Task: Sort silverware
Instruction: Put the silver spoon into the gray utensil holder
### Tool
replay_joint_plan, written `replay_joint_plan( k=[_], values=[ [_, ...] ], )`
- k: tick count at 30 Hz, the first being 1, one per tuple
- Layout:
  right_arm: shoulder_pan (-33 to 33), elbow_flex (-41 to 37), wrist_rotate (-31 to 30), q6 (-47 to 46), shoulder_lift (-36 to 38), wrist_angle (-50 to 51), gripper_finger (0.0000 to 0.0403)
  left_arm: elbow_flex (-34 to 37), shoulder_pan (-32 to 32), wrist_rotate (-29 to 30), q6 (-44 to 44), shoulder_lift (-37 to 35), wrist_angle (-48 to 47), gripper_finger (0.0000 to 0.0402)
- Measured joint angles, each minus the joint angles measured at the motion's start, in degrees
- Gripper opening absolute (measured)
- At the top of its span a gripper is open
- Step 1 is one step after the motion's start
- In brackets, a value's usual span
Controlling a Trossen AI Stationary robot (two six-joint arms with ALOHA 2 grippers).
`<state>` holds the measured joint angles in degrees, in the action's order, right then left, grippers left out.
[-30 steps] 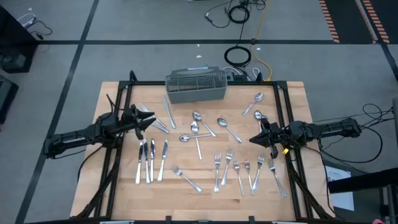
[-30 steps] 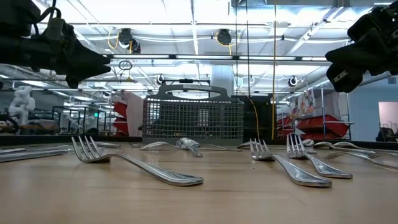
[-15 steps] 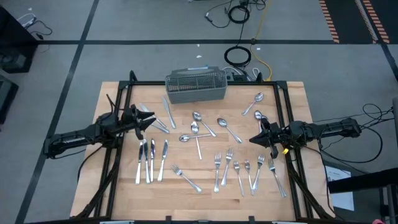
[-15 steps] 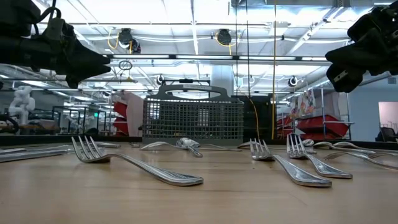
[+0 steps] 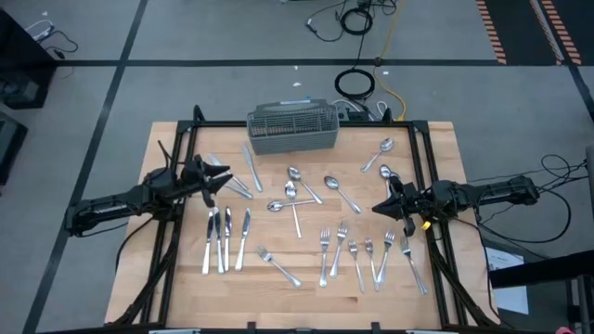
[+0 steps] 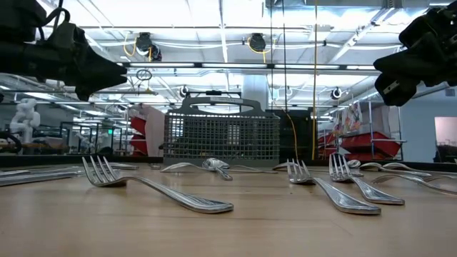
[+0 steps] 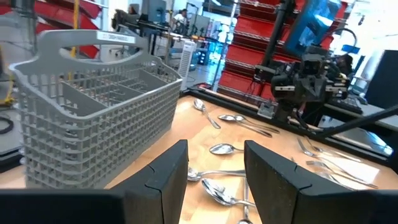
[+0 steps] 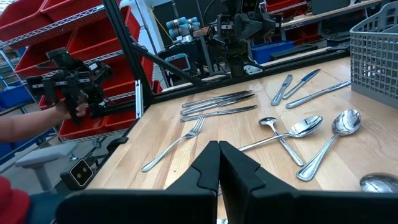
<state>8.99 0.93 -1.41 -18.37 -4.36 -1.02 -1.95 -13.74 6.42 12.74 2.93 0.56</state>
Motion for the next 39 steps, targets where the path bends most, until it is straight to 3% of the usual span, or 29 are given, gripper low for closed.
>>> replay_joint_plan(
  k=[8, 13, 17, 26, 32, 35, 39],
  values=[
    [0.0, -0.04, -2.4, 2.4, -0.07, -3.8, 0.0, 0.01, -0.01, 0.35, 0.27, 0.01, -0.02, 0.0164],
    [0.13, -0.02, -3.14, -3.55, -0.13, -6.95, 0.0, -0.01, -0.07, 0.39, -4.2, 0.01, 2.62, 0.0164],
    [0.07, -0.02, -6.39, 1.12, -0.07, -7.71, 0.0, -0.01, -0.07, 0.52, -4.27, 0.0, 5.45, 0.0164],
    [0.09, 2.05, -6.06, 9.68, -0.24, -7.65, 0.0, -0.01, -0.07, 0.06, -4.18, 0.01, 9.37, 0.0164],
    [0.11, 15.47, -7.0, 19.57, -0.84, -1.6, 0.0, -0.01, -0.07, -0.04, -4.18, 0.0, 9.37, 0.0164],
    [0.13, 26.56, -13.74, 21.89, -4.77, 12.94, 0.0009, -0.01, -0.07, -0.16, -4.18, 0.0, 8.77, 0.0164],
    [0.11, 40.28, -21.15, 20.99, -16.22, 29.2, 0.0056, -0.01, -0.07, -0.18, -4.15, 0.01, 6.73, 0.0164]
  ],
)
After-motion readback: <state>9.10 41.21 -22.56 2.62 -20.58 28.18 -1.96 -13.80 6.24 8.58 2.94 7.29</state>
